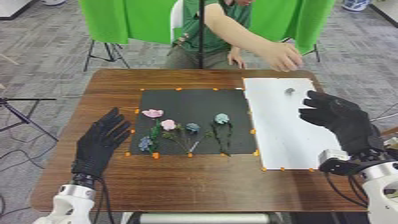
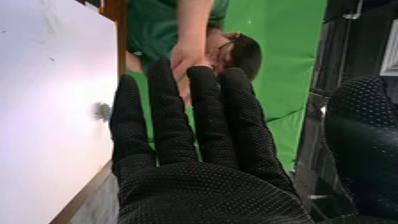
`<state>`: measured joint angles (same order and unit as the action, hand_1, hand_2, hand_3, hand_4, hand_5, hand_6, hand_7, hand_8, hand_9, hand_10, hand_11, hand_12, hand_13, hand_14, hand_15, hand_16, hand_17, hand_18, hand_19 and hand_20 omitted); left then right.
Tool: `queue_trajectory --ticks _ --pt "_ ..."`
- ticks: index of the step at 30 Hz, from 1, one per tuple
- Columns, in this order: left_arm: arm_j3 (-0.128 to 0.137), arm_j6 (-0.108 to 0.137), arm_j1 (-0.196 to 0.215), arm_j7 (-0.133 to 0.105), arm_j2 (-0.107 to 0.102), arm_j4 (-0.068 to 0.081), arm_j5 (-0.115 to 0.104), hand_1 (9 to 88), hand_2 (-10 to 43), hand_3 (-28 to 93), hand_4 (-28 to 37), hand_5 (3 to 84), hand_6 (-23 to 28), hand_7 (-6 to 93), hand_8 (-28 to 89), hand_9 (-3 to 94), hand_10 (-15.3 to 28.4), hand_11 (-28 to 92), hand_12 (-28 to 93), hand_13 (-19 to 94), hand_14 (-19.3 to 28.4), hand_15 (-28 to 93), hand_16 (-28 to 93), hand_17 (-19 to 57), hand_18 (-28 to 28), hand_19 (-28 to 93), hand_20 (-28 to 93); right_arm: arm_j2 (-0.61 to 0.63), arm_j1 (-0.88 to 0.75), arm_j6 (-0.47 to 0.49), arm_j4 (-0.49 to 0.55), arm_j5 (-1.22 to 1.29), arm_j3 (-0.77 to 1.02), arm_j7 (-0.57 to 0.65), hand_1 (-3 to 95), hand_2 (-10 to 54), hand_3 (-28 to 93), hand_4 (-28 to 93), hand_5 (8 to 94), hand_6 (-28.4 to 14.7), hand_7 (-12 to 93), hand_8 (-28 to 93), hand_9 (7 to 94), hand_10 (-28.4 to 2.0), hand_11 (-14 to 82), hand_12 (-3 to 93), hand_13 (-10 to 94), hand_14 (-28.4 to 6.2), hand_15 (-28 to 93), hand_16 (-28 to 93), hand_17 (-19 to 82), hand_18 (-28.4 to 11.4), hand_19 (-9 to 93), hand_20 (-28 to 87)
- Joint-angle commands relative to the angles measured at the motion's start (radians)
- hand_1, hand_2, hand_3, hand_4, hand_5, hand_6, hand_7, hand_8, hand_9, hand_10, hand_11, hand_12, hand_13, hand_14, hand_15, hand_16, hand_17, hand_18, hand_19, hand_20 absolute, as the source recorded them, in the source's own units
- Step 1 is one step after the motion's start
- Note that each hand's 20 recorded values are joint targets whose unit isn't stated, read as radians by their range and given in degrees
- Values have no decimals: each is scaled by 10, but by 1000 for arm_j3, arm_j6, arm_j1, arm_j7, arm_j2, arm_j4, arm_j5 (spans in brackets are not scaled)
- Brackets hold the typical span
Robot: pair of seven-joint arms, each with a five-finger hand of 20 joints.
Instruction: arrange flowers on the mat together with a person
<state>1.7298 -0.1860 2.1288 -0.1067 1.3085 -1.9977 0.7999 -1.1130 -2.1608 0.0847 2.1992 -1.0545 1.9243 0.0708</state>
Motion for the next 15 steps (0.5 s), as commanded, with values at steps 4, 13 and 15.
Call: queue_trajectory --ticks 4,13,15 --pt "-3 14 14 6 -3 4 -6 243 -22 699 -283 315 42 185 -101 229 116 242 133 225 144 229 -13 -95 219 445 41 -21 0 0 -12 99 -4 -8 163 34 840 -255 454 -45 141 -100 442 -121 121 185 408 -144 145 206 122 -197 361 220" --pt "2 -11 -2 -1 -14 12 0 243 -22 698 -283 318 44 185 -101 233 118 244 131 227 144 230 -15 -94 219 446 41 -20 10 20 -18 55 -9 -8 166 33 844 -254 456 -48 139 -101 453 -115 127 183 418 -134 156 209 126 -196 370 223" --pt "7 -2 13 -1 -11 7 -3 243 -21 698 -283 318 44 185 -101 233 118 244 131 227 144 230 -15 -94 219 446 41 -20 16 39 -22 49 -16 4 166 32 845 -254 454 -48 140 -100 451 -118 128 184 416 -135 158 210 125 -196 373 224"
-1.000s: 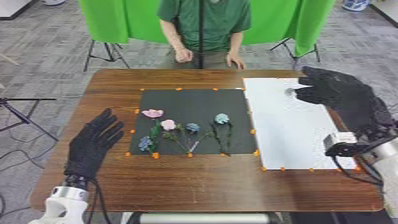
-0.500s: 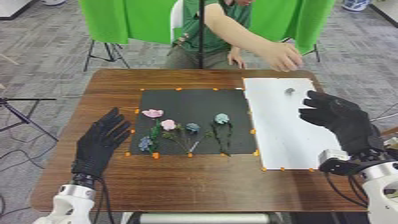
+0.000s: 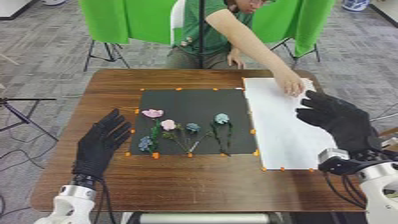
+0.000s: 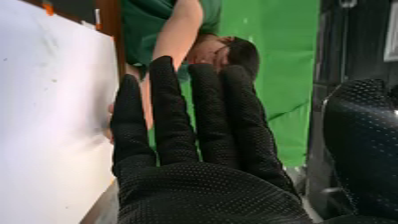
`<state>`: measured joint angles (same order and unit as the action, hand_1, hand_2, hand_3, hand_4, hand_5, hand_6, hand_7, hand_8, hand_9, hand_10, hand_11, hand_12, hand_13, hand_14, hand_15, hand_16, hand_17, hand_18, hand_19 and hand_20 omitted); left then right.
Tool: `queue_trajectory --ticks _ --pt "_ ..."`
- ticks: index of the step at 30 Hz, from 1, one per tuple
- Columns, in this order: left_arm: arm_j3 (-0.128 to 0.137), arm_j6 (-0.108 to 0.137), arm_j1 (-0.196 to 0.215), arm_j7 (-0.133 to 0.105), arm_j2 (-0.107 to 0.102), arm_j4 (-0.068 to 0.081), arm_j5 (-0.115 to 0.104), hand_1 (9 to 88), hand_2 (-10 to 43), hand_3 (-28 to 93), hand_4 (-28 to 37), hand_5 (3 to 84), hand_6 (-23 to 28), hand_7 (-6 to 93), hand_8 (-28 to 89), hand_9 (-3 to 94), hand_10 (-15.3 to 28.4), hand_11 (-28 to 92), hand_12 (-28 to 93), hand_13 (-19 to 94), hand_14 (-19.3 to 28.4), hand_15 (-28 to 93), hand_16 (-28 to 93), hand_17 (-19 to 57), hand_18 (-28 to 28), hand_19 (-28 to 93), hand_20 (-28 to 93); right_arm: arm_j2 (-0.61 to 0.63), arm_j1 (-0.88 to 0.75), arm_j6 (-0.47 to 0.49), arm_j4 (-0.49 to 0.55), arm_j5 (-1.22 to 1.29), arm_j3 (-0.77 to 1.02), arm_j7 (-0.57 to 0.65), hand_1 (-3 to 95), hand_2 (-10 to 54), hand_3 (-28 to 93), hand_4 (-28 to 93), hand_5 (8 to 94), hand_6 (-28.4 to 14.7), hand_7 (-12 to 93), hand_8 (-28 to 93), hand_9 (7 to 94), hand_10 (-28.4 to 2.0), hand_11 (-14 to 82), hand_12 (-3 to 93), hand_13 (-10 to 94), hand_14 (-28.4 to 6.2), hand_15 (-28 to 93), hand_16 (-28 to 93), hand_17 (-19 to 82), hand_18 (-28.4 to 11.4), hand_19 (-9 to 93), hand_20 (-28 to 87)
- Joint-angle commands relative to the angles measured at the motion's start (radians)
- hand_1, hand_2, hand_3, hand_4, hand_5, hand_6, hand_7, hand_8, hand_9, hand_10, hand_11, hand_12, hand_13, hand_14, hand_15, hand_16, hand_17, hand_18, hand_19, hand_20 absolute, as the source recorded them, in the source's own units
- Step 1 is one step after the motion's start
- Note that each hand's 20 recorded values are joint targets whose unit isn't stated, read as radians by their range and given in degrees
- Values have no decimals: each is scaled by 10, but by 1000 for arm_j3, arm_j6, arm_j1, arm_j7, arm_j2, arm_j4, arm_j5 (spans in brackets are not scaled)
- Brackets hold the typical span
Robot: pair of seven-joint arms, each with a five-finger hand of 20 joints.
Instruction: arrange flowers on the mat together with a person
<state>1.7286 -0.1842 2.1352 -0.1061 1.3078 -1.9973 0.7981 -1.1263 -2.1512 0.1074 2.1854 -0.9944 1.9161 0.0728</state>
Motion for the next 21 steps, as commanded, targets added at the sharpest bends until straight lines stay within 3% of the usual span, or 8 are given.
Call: queue_trajectory --ticks 1,3,6,9,14,16,17,21 --pt "8 -1 14 1 -7 8 -6 243 -22 699 -283 318 44 185 -101 233 118 244 131 227 145 231 -15 -94 219 446 41 -10 3 23 -7 -15 -7 5 166 32 845 -254 454 -49 140 -100 450 -118 128 185 415 -135 160 210 124 -196 375 225" --pt "9 -8 17 2 -7 9 -10 243 -22 699 -283 318 44 184 -101 233 118 244 131 227 144 231 -15 -94 219 446 41 -11 -1 26 -5 -29 -8 2 166 33 845 -255 453 -50 140 -100 449 -119 127 185 412 -135 161 210 123 -196 378 227" --pt "3 -18 -7 2 -12 19 6 243 -22 699 -283 319 44 183 -100 234 119 244 131 227 144 230 -15 -94 219 446 41 -3 -7 3 0 -19 -3 -4 166 34 846 -255 453 -50 139 -100 447 -119 128 186 409 -136 163 211 122 -197 380 228" --pt "12 -16 -10 1 -25 14 6 244 -22 698 -283 319 44 182 -100 234 119 244 131 227 145 230 -15 -94 219 445 41 -4 6 9 -5 -18 -11 2 167 34 848 -255 454 -50 141 -99 448 -122 129 188 407 -136 166 213 122 -197 381 228" --pt "14 -17 18 12 -13 12 -3 243 -21 699 -283 318 43 182 -99 234 119 244 130 227 145 231 -15 -94 219 445 41 -6 2 25 -6 -24 -11 4 165 38 844 -257 455 -50 142 -100 447 -123 130 189 405 -137 170 215 120 -198 383 229" --pt "13 -20 8 19 -14 15 0 243 -22 699 -283 318 43 181 -99 234 119 244 130 227 145 231 -16 -94 219 445 41 -1 0 7 -1 -10 -9 2 160 39 838 -259 453 -51 142 -100 446 -123 130 189 402 -138 171 215 118 -199 383 229" --pt "8 -12 4 6 -20 16 -4 243 -22 698 -283 318 43 181 -99 234 119 243 130 227 145 231 -16 -94 219 445 40 3 12 -2 -6 13 -14 0 157 41 835 -260 452 -51 142 -100 445 -124 129 189 401 -138 171 215 118 -199 384 230" --pt "22 -6 12 9 -26 3 -4 244 -22 699 -283 318 43 182 -99 233 119 242 130 227 145 232 -15 -94 219 445 41 -2 20 -1 -5 -4 -23 7 152 40 833 -261 455 -54 140 -99 444 -126 128 190 400 -139 178 216 116 -200 386 231"
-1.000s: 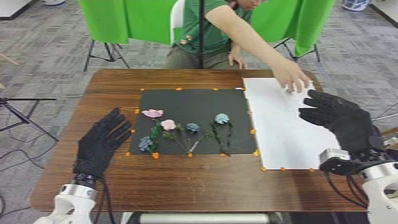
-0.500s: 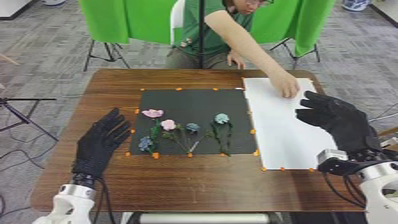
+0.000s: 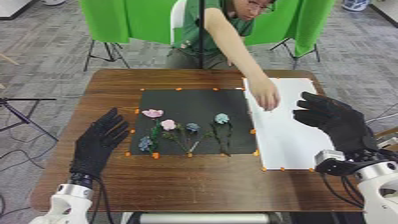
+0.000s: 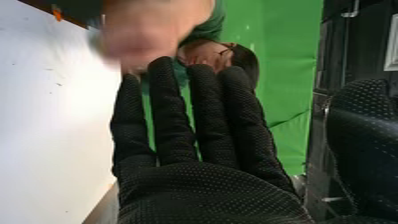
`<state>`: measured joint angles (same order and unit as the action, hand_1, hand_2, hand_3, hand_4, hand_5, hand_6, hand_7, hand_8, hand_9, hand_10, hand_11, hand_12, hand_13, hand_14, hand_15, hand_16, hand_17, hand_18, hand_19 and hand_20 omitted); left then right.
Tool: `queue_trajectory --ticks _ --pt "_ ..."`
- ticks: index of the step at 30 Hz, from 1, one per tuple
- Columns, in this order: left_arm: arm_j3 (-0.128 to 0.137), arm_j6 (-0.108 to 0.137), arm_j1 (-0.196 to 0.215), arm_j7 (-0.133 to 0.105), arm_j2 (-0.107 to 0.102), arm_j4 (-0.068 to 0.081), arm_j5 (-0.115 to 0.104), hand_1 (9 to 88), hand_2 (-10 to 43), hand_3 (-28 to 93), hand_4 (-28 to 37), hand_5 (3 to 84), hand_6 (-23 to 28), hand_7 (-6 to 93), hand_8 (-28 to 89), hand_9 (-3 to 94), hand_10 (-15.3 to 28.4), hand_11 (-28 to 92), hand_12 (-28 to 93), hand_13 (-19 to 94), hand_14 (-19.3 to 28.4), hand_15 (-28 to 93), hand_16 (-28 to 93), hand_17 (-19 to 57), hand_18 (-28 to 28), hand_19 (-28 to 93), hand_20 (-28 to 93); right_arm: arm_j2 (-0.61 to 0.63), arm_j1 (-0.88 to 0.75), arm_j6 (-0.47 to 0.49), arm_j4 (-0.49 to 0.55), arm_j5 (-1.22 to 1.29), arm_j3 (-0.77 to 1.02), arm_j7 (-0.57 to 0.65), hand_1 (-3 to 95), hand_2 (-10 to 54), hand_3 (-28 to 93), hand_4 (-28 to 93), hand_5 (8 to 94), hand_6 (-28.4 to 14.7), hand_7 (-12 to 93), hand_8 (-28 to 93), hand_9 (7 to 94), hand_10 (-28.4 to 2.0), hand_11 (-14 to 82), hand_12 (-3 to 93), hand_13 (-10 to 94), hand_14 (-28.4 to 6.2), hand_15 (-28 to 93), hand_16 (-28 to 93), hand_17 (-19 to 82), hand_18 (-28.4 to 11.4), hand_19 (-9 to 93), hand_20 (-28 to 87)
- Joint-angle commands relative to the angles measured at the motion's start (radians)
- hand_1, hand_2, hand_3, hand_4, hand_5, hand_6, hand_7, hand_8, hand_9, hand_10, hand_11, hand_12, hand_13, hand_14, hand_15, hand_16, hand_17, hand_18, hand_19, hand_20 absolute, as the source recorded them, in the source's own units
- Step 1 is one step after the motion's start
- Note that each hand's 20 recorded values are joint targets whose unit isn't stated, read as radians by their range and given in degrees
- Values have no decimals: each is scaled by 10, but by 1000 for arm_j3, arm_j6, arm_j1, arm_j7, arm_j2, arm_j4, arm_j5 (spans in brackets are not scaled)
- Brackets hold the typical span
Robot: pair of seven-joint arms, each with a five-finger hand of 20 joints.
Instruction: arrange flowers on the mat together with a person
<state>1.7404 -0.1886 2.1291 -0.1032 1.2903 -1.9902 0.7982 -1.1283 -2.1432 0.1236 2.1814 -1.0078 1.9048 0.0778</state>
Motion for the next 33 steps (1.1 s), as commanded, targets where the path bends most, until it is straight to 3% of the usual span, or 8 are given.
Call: queue_trajectory --ticks 1,4,7,8,17,19,23,33 --pt "8 3 17 8 -7 -2 -7 244 -22 699 -283 318 43 182 -99 233 118 242 131 227 145 232 -16 -94 219 445 41 1 11 -14 0 -14 -13 7 151 40 834 -261 455 -54 140 -99 444 -126 128 191 399 -139 179 216 116 -200 387 231" --pt "8 17 30 -15 -9 -7 -9 244 -21 698 -283 318 44 183 -99 234 119 243 131 227 144 231 -16 -94 219 445 41 0 26 -5 -5 -31 -23 0 149 40 835 -261 453 -53 141 -98 441 -127 127 192 395 -140 180 216 115 -200 387 231" --pt "2 17 18 -15 -4 -3 -7 243 -22 699 -283 319 43 183 -100 234 119 244 131 228 144 231 -16 -94 219 445 41 12 35 -12 -4 -33 -18 4 149 40 834 -260 452 -53 141 -98 439 -128 128 193 394 -139 181 215 112 -201 386 231" --pt "16 0 11 5 18 -3 6 244 -22 698 -283 319 43 184 -100 234 119 244 131 228 144 231 -16 -94 219 445 41 11 36 -16 -6 -30 -22 5 149 40 834 -260 451 -52 141 -98 440 -128 128 193 393 -139 182 216 111 -202 387 231" --pt "11 6 17 -3 10 -4 -1 243 -22 700 -283 320 44 184 -100 236 119 245 130 228 144 231 -16 -94 219 445 41 5 34 1 -6 -38 -27 17 151 37 834 -259 450 -53 141 -98 433 -130 127 194 387 -140 187 216 108 -203 389 231" --pt "33 -15 7 18 39 -5 21 243 -21 698 -283 320 44 184 -100 236 119 245 130 228 144 231 -16 -94 219 445 41 5 42 1 -10 -39 -36 13 151 37 834 -259 450 -54 141 -99 432 -130 127 194 387 -140 188 216 107 -203 390 232" --pt "20 33 32 -18 24 -10 1 243 -21 698 -283 320 44 183 -100 237 119 245 130 228 144 231 -16 -94 219 445 41 -6 45 15 -13 -41 -46 23 151 36 834 -259 448 -54 141 -98 431 -132 126 194 386 -140 188 216 106 -203 390 231" --pt "14 20 20 -11 9 -1 -5 242 -23 702 -283 326 45 186 -101 246 121 247 129 234 143 232 -17 -94 219 445 41 -10 41 17 -11 -41 -52 22 150 37 834 -259 446 -52 145 -100 430 -133 125 194 385 -139 191 216 104 -204 391 232"
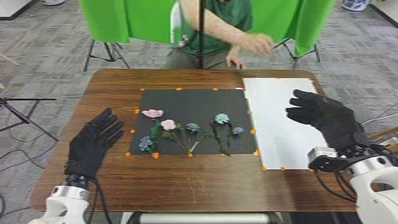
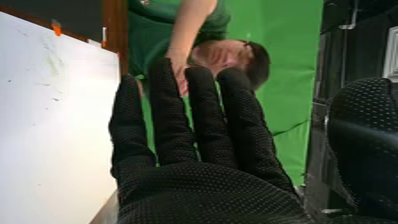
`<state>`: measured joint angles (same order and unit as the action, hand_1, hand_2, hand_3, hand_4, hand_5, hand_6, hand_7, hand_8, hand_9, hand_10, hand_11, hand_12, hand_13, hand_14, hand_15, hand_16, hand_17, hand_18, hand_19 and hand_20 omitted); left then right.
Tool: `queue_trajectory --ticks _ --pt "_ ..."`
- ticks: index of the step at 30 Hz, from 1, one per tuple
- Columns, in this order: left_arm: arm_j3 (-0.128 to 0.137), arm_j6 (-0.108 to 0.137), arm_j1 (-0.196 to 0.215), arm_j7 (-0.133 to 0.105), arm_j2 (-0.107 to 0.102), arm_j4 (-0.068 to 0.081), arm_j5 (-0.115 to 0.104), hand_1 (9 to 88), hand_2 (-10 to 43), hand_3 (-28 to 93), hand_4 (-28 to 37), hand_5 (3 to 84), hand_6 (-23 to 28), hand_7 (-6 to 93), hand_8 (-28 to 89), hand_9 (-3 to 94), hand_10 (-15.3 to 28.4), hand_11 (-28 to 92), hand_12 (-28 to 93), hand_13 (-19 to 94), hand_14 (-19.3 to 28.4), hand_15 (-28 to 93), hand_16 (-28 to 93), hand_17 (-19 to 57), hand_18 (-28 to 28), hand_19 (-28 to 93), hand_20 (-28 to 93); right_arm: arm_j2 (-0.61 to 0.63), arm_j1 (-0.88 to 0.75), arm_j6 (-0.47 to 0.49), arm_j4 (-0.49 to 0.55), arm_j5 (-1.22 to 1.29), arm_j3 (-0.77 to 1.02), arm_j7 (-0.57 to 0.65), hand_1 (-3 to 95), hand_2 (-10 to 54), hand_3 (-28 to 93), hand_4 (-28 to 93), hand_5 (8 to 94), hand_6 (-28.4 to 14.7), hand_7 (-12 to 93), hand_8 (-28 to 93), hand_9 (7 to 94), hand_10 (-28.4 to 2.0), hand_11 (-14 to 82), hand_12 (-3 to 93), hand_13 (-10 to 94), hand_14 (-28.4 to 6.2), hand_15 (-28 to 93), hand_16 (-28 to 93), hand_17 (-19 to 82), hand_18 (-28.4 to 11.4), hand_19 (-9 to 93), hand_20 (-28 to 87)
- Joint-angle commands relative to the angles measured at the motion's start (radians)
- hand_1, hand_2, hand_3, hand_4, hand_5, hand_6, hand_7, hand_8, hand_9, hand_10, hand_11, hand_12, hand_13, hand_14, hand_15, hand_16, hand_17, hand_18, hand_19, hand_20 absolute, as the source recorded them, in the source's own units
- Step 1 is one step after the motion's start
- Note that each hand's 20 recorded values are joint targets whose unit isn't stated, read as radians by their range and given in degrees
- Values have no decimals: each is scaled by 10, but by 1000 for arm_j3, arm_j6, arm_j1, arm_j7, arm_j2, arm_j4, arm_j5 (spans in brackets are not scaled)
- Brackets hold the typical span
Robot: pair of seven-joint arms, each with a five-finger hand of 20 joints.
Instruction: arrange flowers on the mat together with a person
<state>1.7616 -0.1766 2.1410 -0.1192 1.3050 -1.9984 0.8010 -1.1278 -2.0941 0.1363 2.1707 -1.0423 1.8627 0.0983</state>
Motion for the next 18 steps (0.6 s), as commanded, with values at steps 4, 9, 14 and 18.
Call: queue_trajectory --ticks 4,9,14,18 --pt "-8 -10 14 10 -2 10 -3 242 -22 702 -283 327 46 186 -101 247 122 246 128 234 144 233 -16 -93 219 445 42 -9 -15 11 1 -17 -5 0 150 37 833 -259 444 -52 143 -100 428 -133 124 194 385 -139 193 216 104 -204 391 232" --pt "-10 6 10 -15 -25 6 -9 243 -22 701 -283 327 45 185 -100 246 121 245 128 234 144 233 -16 -94 219 445 42 -3 3 15 -3 -17 -8 -1 150 36 834 -258 444 -53 143 -99 428 -133 125 195 384 -139 193 215 104 -204 391 232" --pt "-11 3 24 -4 -20 7 -12 242 -23 703 -283 327 45 184 -100 247 121 245 129 234 144 233 -16 -93 219 445 42 1 -10 28 2 -25 -1 -4 151 36 833 -259 443 -53 142 -99 426 -134 123 195 383 -139 193 216 102 -205 393 232" --pt "-18 -2 -4 -4 -31 16 -10 242 -23 701 -283 328 46 183 -100 247 122 245 129 234 144 231 -17 -93 219 444 42 8 -21 -6 8 -13 6 -12 150 36 832 -259 442 -53 141 -97 425 -134 122 195 382 -139 194 216 102 -205 392 231"
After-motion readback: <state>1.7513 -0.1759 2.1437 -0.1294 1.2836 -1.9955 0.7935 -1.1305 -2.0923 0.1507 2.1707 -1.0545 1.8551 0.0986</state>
